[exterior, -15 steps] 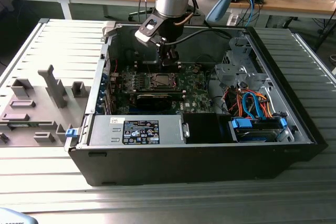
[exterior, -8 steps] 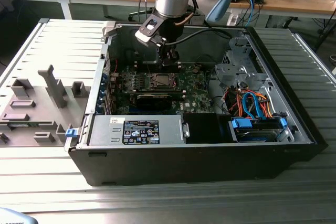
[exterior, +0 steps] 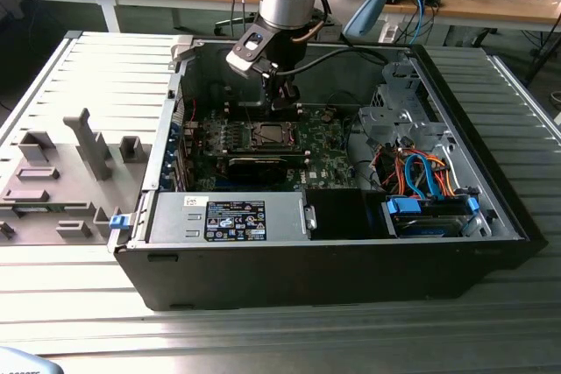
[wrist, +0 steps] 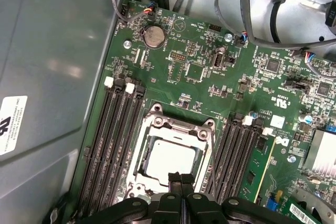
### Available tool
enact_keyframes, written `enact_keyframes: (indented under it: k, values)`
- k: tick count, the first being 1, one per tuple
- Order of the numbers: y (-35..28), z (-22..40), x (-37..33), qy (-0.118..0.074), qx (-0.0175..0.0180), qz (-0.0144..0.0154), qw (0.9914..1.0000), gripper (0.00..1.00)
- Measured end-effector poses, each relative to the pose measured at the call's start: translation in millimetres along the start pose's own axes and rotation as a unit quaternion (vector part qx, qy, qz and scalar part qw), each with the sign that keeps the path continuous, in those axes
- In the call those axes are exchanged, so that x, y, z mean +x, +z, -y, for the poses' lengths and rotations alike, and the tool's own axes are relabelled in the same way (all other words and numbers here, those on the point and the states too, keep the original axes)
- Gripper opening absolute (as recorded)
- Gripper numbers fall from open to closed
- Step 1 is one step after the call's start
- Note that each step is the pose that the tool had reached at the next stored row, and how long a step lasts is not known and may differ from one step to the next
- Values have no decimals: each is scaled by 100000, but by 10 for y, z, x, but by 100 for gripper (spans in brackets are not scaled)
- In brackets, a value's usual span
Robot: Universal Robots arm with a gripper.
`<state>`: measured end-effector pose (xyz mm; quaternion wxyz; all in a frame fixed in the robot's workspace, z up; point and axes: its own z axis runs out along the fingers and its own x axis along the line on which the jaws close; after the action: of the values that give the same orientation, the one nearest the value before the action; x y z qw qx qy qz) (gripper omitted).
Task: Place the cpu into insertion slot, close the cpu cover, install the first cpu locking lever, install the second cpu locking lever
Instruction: 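Install the first cpu locking lever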
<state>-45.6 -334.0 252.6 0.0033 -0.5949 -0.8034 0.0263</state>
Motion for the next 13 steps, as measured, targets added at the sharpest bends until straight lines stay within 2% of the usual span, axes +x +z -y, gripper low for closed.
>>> enact_keyframes:
  k: [13]
  values:
    - [0,0,0,-963,-28,41,99995,11]
